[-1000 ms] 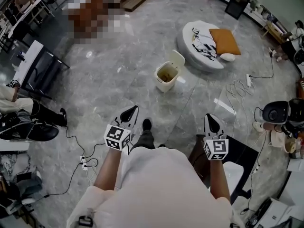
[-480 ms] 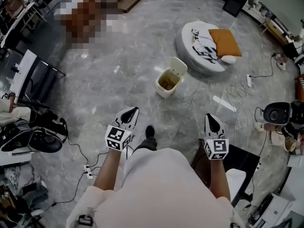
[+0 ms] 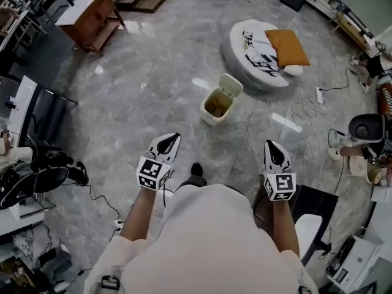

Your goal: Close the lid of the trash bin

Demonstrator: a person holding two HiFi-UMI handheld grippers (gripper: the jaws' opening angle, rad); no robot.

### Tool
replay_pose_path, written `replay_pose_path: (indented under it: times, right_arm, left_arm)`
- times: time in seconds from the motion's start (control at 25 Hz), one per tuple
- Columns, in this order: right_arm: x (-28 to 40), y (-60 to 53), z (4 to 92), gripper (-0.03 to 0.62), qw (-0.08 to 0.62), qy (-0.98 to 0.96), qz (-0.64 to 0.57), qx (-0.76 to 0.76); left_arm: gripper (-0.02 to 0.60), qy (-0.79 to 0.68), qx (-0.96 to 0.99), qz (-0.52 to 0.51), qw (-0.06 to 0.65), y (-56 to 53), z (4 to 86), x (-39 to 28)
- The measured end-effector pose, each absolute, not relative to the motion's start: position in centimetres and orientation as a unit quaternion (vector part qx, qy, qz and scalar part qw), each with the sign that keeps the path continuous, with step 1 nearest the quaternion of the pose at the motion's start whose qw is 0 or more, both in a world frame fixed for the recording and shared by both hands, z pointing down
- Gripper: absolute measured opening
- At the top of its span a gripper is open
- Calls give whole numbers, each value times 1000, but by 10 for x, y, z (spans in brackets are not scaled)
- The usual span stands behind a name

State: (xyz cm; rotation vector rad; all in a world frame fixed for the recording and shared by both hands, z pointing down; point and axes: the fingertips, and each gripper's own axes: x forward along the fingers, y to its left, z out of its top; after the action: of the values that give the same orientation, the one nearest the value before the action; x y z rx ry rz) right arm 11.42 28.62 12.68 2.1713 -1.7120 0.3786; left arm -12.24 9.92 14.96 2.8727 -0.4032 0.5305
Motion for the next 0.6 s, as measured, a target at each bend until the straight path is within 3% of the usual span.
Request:
replay_pose_path:
  times: [0.6]
  right_arm:
    - [126,258,129,31,190,-588,137,774]
  left_arm:
    - [17,-116,972,174,107,65,160,-101]
